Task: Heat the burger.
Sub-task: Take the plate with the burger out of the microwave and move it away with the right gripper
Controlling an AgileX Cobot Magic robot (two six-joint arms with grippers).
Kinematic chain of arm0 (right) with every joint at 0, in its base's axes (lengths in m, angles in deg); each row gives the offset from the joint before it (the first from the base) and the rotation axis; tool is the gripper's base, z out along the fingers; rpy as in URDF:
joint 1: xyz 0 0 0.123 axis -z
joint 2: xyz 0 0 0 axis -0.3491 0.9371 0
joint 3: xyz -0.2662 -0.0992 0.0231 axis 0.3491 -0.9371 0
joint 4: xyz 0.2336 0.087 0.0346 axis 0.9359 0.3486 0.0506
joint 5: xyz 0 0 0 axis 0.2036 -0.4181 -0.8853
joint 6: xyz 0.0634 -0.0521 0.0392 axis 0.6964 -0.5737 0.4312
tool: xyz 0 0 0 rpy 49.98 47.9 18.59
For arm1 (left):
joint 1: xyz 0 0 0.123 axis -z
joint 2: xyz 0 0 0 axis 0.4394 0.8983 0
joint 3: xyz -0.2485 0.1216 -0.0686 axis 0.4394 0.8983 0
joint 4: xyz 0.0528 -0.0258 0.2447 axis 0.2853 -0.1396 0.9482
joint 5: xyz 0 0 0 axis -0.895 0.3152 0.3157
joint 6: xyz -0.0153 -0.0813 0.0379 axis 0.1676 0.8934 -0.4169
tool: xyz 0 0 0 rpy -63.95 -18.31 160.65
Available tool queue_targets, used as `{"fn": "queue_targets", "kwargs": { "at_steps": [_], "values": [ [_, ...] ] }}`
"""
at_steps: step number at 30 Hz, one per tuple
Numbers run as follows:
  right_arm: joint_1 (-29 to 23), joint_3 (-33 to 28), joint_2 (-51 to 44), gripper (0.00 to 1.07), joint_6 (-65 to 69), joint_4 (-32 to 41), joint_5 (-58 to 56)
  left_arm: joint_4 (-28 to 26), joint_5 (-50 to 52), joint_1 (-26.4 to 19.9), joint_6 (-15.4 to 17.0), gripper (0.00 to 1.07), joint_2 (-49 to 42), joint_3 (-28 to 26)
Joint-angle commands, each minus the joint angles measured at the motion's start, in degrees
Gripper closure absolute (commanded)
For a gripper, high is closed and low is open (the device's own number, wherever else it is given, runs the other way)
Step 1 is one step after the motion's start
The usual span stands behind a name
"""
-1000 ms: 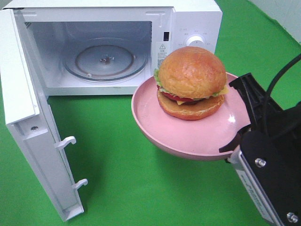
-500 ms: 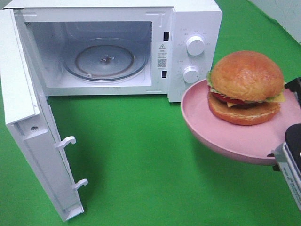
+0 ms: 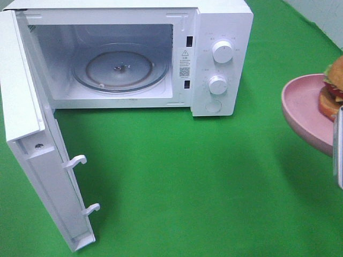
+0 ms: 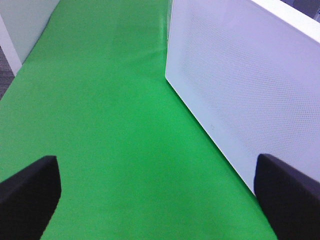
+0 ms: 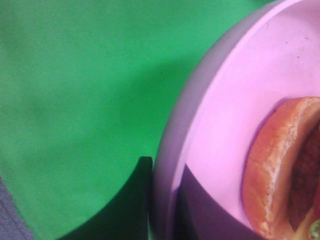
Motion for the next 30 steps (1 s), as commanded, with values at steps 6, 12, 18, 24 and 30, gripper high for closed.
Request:
{"fn": "queue_targets", "kwargs": {
  "at_steps": [6,12,18,24,30],
  "values": [
    [-0.11,0.46,2.58,1.07,20.91,-8.88,-5.5,-0.06,0.52,-0.11,-0.06,0.09,-1.26,0.11],
    [-0.11,0.46,9.68,1.07,36.21,-11.52,-6.47,-0.06,0.52,-0.11,-0.06,0.09,-1.26,0.11],
    [-0.11,0.57,16.9,1.07,48.24,-11.97,-6.82,-0.06,0.52,-0.11,-0.06,0.09,-1.26,0.11],
    [-0.11,0.57,24.64,1.07,59.24,-13.75,-7.85,-0.06,0.52,-0.11,-0.06,0.09,-1.26,0.11],
    [0.0,0.57,31.68,1.07,70.65,-14.32,-7.39,-0.06,0.52,-0.11,-0.06,0.09,-1.26,0.11]
  ]
}}
